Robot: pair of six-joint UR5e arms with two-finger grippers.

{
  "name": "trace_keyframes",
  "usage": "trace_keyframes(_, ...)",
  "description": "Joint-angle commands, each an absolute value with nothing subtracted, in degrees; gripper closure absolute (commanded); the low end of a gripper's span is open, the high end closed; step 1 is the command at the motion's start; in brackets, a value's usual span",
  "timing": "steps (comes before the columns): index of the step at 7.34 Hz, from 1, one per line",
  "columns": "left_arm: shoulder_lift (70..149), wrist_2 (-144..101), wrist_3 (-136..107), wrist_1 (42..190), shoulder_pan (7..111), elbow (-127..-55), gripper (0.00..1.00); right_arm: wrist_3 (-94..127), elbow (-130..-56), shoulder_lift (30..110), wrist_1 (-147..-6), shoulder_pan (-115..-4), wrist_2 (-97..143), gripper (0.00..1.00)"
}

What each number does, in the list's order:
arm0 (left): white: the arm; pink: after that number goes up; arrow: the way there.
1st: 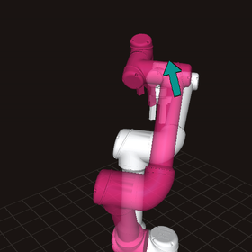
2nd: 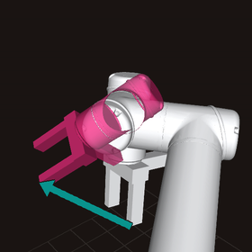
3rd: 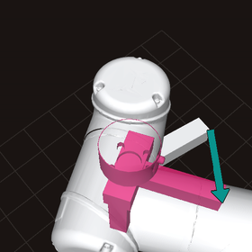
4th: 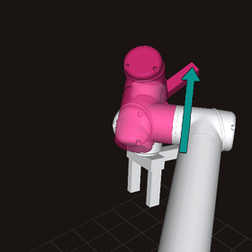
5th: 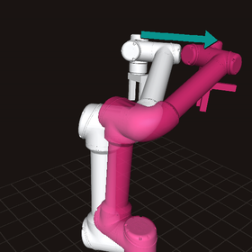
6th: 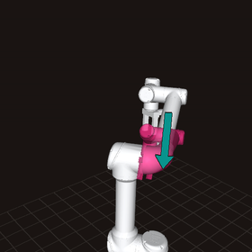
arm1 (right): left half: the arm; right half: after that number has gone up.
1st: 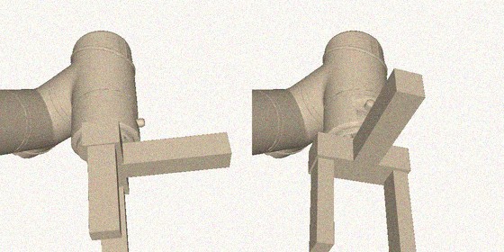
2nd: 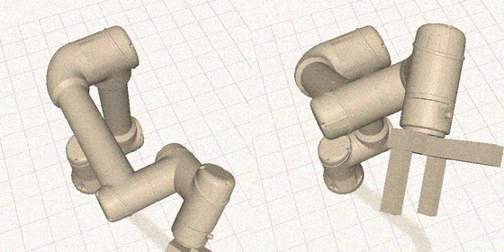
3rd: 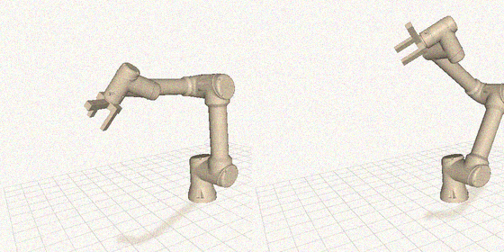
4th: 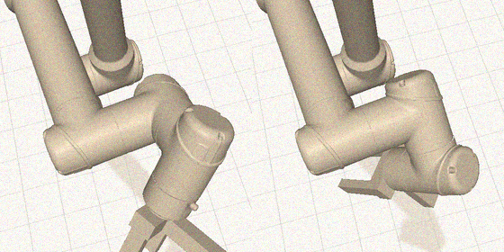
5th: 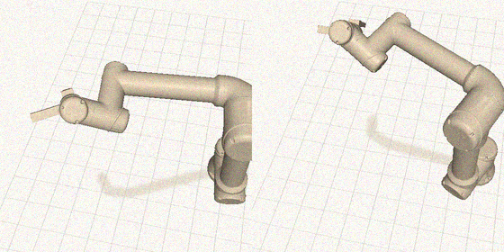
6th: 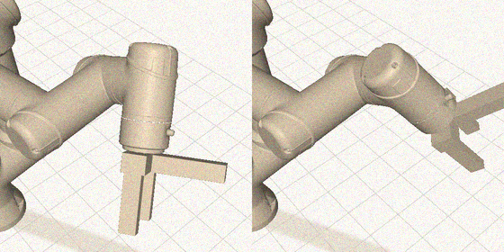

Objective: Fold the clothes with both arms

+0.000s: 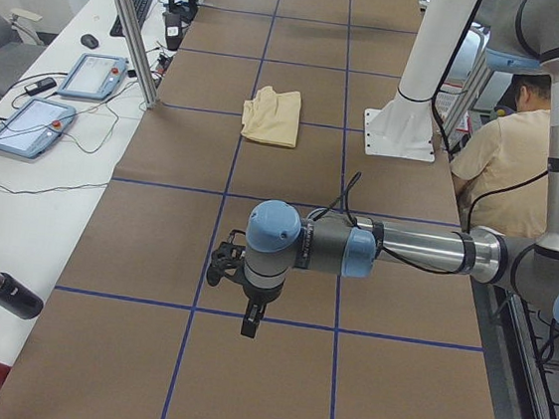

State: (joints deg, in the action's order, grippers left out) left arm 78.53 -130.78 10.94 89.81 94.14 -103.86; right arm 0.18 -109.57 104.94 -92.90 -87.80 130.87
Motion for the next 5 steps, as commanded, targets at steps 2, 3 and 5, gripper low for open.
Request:
trace_keyframes(2, 78.49, -130.78, 11.07, 90.00, 94.13, -102.23, 0.00, 0.09, -109.78, 104.94, -92.90, -87.80, 130.87, 0.00)
trace_keyframes(3, 78.49, -130.78, 11.07, 90.00, 94.13, -102.13, 0.00, 0.09, -109.78, 104.94, -92.90, -87.80, 130.78, 0.00)
trace_keyframes(5, 78.49, -130.78, 11.07, 89.91, 94.13, -102.04, 0.00, 0.44, -109.69, 104.94, -92.90, -87.80, 130.61, 0.00)
